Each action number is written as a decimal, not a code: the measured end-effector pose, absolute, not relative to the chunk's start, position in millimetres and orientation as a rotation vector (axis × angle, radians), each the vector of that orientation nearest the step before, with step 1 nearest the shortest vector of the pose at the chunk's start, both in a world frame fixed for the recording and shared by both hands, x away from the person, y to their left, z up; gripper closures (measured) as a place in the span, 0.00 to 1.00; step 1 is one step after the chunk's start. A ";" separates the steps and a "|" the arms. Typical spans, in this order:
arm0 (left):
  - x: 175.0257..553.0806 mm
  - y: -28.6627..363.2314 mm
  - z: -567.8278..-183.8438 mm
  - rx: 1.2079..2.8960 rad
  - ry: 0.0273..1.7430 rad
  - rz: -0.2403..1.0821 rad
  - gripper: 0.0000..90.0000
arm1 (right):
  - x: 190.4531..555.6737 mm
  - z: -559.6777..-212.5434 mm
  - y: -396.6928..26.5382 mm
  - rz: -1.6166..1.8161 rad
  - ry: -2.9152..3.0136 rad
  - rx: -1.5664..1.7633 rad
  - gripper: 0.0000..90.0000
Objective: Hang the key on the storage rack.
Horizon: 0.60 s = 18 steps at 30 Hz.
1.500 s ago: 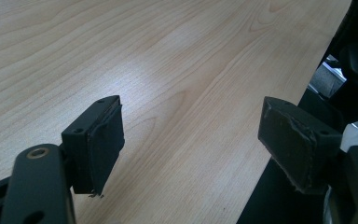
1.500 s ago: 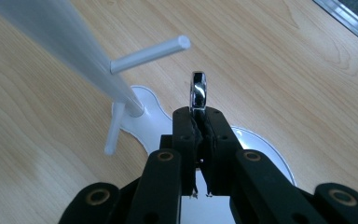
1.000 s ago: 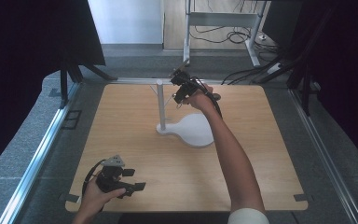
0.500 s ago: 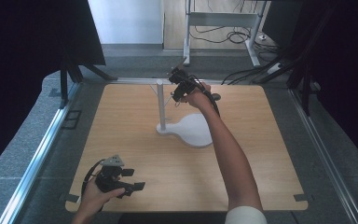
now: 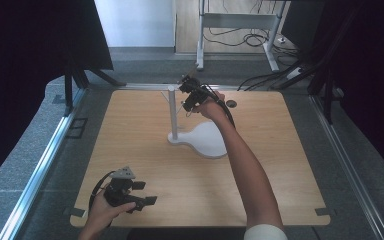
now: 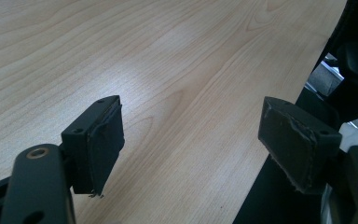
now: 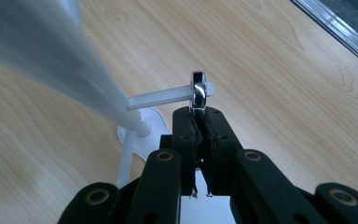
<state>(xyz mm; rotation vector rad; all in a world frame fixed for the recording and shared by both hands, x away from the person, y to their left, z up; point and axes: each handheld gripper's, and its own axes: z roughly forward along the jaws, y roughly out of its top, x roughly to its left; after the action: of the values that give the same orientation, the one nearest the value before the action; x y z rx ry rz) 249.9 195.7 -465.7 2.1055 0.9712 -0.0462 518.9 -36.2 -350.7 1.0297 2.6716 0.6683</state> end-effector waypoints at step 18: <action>250.6 199.6 -466.0 2.107 0.987 -0.035 0.25 | 485.6 -348.4 -49.3 0.777 2.676 0.966 0.62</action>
<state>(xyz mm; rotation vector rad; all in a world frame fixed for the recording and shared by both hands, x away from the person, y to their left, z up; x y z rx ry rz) 250.6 199.6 -466.0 2.1068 0.9873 -0.0348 485.6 -49.3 -348.4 0.9659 2.6763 0.7768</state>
